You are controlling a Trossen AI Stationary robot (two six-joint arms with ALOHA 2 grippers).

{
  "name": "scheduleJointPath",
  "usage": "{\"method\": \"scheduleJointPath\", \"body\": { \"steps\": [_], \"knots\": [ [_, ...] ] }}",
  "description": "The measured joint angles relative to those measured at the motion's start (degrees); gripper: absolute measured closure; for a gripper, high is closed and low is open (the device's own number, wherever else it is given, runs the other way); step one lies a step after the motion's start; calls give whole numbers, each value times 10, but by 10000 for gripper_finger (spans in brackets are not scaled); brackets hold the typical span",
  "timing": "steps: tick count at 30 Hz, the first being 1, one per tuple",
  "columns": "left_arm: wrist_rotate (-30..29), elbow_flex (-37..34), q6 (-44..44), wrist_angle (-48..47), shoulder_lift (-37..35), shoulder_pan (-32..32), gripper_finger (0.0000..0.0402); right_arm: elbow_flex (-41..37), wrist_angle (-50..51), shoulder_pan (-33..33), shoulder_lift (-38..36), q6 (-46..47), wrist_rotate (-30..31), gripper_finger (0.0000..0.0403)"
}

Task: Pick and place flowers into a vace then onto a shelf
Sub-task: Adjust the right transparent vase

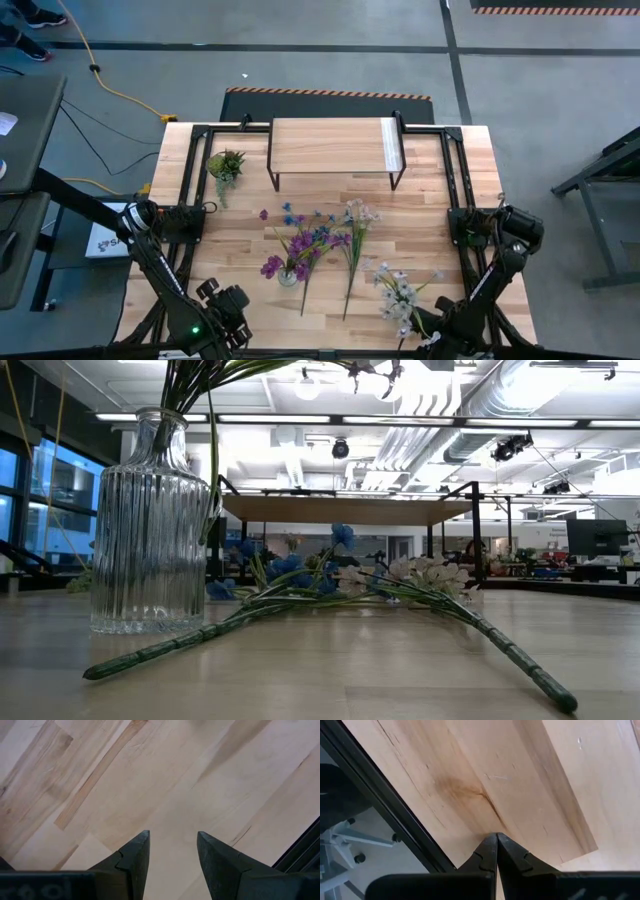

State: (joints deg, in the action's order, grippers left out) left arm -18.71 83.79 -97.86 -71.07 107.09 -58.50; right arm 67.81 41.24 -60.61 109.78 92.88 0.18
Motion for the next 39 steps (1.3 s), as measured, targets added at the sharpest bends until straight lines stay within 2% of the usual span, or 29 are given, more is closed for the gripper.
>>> {"method": "scheduleJointPath", "body": {
  "steps": [16, 39],
  "knots": [
    [1, 0, 0, 1, 0, 0, 204, 0, 7, 17, 0, -21, 14, 402],
    [1, 0, 0, 5, 0, 0, 204, 0, 37, 63, 1, -118, 28, 402]
  ]
}}
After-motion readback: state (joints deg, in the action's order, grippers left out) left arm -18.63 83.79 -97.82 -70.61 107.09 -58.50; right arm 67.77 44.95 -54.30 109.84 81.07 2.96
